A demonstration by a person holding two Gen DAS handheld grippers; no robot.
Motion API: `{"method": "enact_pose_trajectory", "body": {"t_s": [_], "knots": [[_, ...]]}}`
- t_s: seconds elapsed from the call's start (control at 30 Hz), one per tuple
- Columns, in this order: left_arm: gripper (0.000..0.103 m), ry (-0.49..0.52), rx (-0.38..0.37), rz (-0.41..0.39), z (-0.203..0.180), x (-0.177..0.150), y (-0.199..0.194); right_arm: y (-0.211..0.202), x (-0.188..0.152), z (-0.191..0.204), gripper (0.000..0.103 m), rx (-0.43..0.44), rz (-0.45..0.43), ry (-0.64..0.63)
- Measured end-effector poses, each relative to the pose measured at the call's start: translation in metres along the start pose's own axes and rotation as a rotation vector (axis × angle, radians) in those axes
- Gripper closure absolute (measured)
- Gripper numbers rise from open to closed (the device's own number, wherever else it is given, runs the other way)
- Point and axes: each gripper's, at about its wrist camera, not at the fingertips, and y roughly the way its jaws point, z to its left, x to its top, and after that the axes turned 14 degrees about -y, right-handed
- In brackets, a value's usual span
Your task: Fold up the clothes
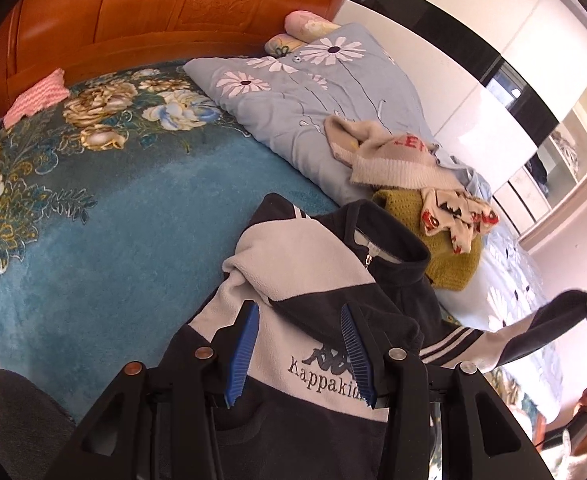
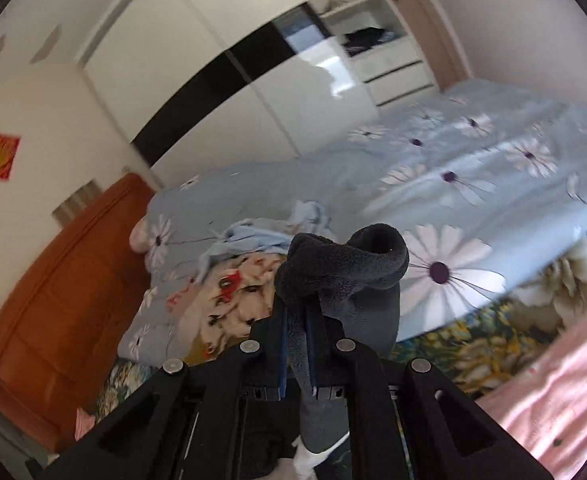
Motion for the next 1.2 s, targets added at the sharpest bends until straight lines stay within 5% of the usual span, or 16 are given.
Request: {"method": "enact_pose_trajectory", "body": {"t_s": [0.27,0.4,0.57,0.7,0.83,0.97,1.03,1.2], "knots": [[0.055,-0.167,-0.018,0.040,0.047,0.032,0.027,0.092,-0.021,0.188,0.095,0.246,0.125,-0.213],[0.053,-0.229,-0.040,0.050,0.068,0.047,0.036,0.151,-0.075,0.269,0.095,0.311,0.272,-0.299],[0.049,-0.307,-0.068,0.062,0.094,0.066,0.047,0.226,-0.163,0.338,0.095,0.285,0.497,-0.450],[0.048,-0.352,-0.088,0.081,0.111,0.077,0.058,0.267,-0.220,0.354,0.094,0.223,0.646,-0.509],[0.048,-0.384,-0.099,0.124,0.123,0.077,0.076,0.271,-0.246,0.361,0.089,0.200,0.692,-0.613],[0.048,-0.396,-0.103,0.164,0.126,0.072,0.090,0.252,-0.250,0.359,0.070,0.336,0.710,-0.658],[0.047,-0.377,-0.110,0.175,0.121,0.071,0.095,0.237,-0.242,0.343,0.070,0.367,0.693,-0.622],[0.044,-0.262,-0.131,0.221,0.092,0.074,0.120,0.211,-0.213,0.263,0.069,0.256,0.657,-0.398]]}}
